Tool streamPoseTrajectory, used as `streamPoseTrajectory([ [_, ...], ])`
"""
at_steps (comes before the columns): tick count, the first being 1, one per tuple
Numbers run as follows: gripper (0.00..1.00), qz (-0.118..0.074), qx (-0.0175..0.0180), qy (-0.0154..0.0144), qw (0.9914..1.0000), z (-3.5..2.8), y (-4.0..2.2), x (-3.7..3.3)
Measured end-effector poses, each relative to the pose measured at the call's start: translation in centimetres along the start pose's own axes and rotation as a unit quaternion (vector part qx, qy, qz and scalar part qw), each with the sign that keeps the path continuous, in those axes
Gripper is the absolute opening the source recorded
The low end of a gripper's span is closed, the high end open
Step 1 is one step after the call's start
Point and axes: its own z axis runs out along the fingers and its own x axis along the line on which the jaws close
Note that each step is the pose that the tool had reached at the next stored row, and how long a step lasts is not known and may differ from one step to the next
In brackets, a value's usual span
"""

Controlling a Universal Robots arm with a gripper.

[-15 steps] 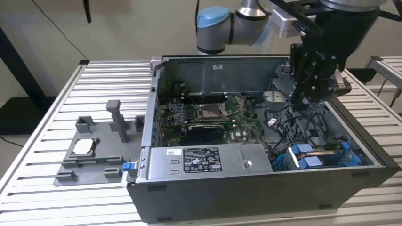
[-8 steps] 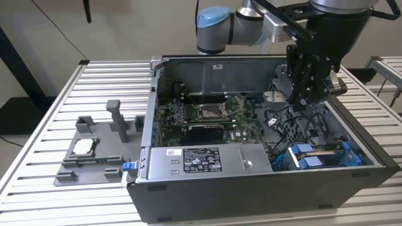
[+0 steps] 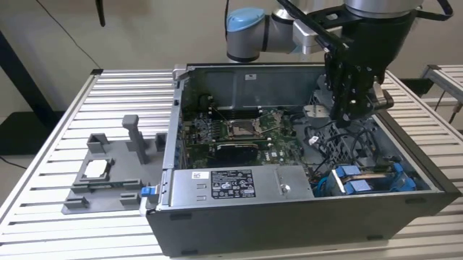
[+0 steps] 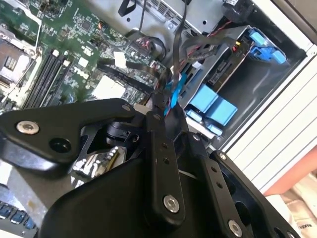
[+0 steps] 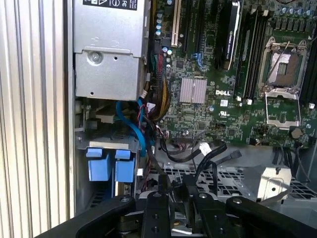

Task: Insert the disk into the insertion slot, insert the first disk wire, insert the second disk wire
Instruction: 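Insert the second disk wire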

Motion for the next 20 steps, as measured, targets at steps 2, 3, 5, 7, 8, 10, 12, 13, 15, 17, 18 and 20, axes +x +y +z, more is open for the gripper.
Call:
streamPoseTrajectory([
  [2,0.27,-0.005,0.0028,-0.0005,0.99999,0.03,0.24,-0.02],
  [3,0.27,-0.007,0.0032,-0.0007,0.99997,0.06,0.28,-0.03],
  [5,0.27,-0.012,0.0035,-0.0016,0.99992,0.12,0.29,-0.03],
  [7,0.27,-0.017,0.0034,-0.0023,0.99985,0.15,0.31,-0.02],
  [8,0.27,-0.018,0.0033,-0.0024,0.99983,0.16,0.31,-0.02],
  [10,0.27,-0.019,0.0033,-0.0027,0.99981,0.23,0.32,-0.02],
  [12,0.27,-0.020,0.0032,-0.0028,0.99980,0.30,0.33,-0.02],
  [13,0.27,-0.020,0.0032,-0.0028,0.99980,0.32,0.33,-0.02],
  [15,0.25,-0.020,0.0032,-0.0027,0.99979,0.33,0.34,-0.01],
  [17,0.17,-0.020,0.0032,-0.0029,0.99979,0.35,0.34,-0.01],
  [18,0.17,-0.020,0.0032,-0.0029,0.99979,0.36,0.34,-0.01],
  [20,0.17,-0.020,0.0032,-0.0028,0.99979,0.36,0.34,-0.01],
])
